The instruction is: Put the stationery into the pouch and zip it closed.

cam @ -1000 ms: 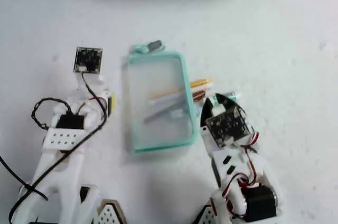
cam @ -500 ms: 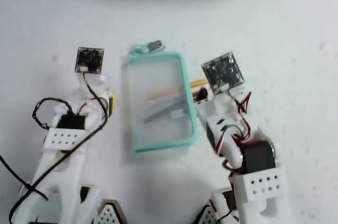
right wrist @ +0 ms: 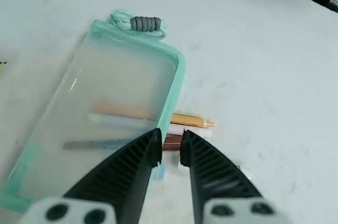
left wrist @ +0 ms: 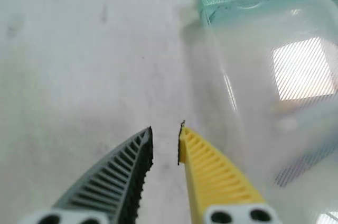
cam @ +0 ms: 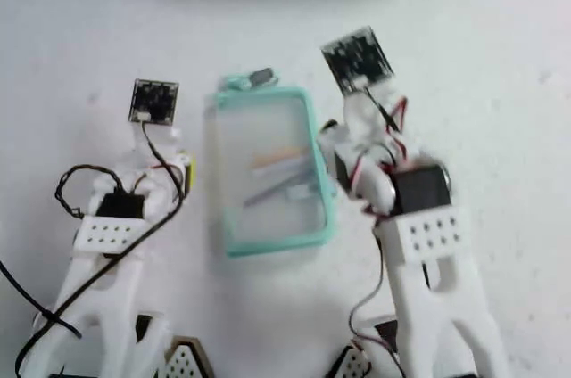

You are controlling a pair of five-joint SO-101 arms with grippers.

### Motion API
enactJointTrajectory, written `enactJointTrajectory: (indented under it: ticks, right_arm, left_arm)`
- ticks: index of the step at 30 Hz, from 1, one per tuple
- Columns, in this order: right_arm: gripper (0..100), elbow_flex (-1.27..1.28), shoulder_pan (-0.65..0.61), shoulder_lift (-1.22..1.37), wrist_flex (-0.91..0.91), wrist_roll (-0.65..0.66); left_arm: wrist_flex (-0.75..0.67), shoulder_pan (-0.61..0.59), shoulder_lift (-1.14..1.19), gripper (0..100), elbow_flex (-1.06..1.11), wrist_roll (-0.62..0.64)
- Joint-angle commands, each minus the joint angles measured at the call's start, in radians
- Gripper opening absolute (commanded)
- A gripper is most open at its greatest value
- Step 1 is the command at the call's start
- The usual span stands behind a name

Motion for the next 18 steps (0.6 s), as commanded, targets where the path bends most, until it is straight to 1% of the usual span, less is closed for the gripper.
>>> enactJointTrajectory:
  ticks: [1,9,14,16,18]
  right_arm:
    - [6.3,-0.115,-0.036,0.087,-0.028,-0.012]
    - [6.7,-0.135,-0.093,0.251,-0.231,-0.012]
    - [7.5,-0.133,-0.168,0.349,-0.328,-0.012]
    - [12.8,-0.133,-0.182,0.381,-0.351,-0.012]
    - [21.1,-0.133,-0.182,0.417,-0.395,-0.012]
  left_arm:
    - [-0.023,0.008,-0.007,11,-0.011,-0.012]
    - [-0.023,0.007,-0.007,11,-0.009,-0.011]
    - [-0.031,-0.004,-0.007,11,-0.009,0.023]
    - [-0.032,-0.022,-0.007,11,-0.009,0.031]
    - [-0.032,-0.039,-0.007,11,-0.011,0.031]
